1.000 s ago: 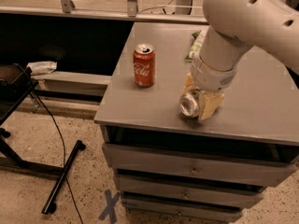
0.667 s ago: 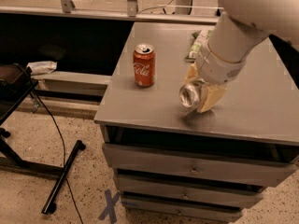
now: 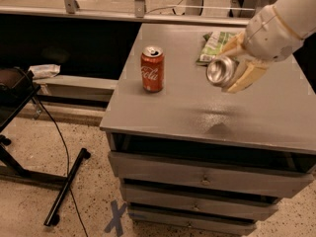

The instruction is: Pick 7up can

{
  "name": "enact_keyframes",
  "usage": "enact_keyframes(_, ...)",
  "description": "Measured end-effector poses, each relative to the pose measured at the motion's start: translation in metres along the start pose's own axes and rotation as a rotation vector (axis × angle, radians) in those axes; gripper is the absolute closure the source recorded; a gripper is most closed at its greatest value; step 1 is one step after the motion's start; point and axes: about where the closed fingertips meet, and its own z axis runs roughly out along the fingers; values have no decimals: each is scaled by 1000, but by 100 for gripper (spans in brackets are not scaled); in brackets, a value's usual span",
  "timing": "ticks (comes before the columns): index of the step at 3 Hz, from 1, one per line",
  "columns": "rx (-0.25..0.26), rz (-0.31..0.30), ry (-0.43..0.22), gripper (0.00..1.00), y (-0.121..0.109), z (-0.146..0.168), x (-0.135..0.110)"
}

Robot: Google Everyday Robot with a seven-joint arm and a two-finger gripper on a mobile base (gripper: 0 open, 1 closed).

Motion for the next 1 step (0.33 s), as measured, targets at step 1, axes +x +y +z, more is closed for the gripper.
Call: enact_keyframes(1, 67, -20, -100, 100, -20, -22, -30)
